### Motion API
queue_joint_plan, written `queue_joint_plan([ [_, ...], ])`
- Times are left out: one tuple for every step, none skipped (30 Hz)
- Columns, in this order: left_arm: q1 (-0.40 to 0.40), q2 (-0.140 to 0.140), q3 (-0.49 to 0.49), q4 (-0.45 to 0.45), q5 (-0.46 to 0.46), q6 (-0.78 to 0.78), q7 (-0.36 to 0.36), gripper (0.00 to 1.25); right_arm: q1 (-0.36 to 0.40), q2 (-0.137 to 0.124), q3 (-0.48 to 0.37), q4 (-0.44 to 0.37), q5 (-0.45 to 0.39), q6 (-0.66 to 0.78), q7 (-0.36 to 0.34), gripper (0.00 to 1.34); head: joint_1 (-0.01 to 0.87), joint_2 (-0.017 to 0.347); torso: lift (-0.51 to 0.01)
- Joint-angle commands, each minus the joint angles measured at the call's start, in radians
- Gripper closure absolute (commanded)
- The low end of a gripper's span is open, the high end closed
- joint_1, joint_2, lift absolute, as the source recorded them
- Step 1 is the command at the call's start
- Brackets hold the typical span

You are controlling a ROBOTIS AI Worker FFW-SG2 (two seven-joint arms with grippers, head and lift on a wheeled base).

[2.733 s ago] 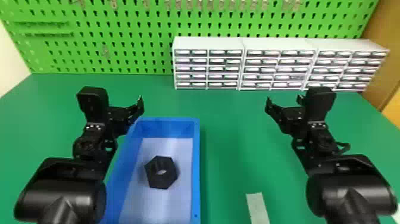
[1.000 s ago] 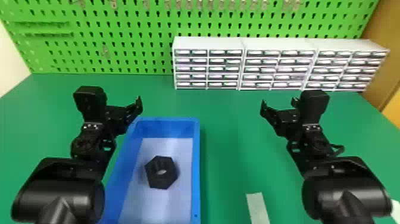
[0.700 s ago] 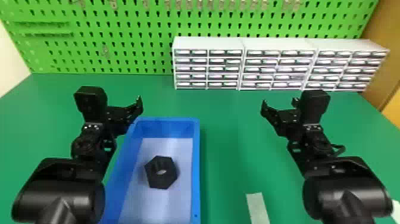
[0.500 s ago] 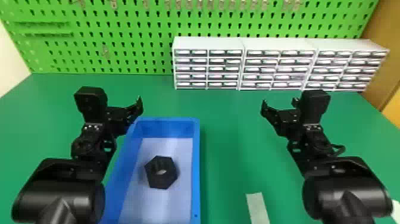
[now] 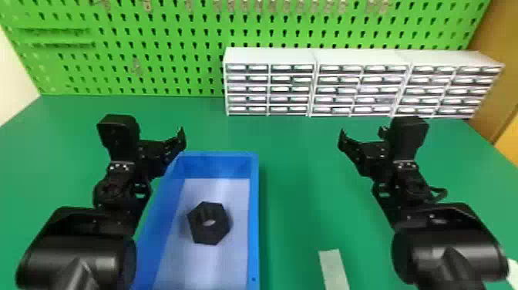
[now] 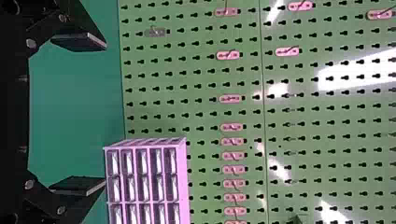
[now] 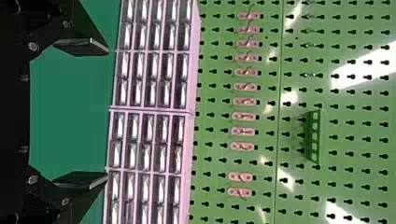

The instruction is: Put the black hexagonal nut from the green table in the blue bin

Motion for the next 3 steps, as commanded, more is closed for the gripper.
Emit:
queue_joint_plan([
  [0.0, 0.0, 0.0, 0.0, 0.0, 0.0, 0.001, 0.25, 0.0, 0.0, 0.0, 0.0, 0.0, 0.0, 0.0, 0.33, 0.686, 0.051, -0.096],
  [0.0, 0.0, 0.0, 0.0, 0.0, 0.0, 0.0, 0.25, 0.0, 0.0, -0.002, 0.0, 0.0, 0.0, 0.0, 0.33, 0.686, 0.051, -0.096],
  [0.0, 0.0, -0.002, 0.0, 0.0, 0.0, 0.001, 0.25, 0.0, 0.0, -0.002, 0.0, 0.0, 0.0, 0.0, 0.33, 0.686, 0.051, -0.096],
])
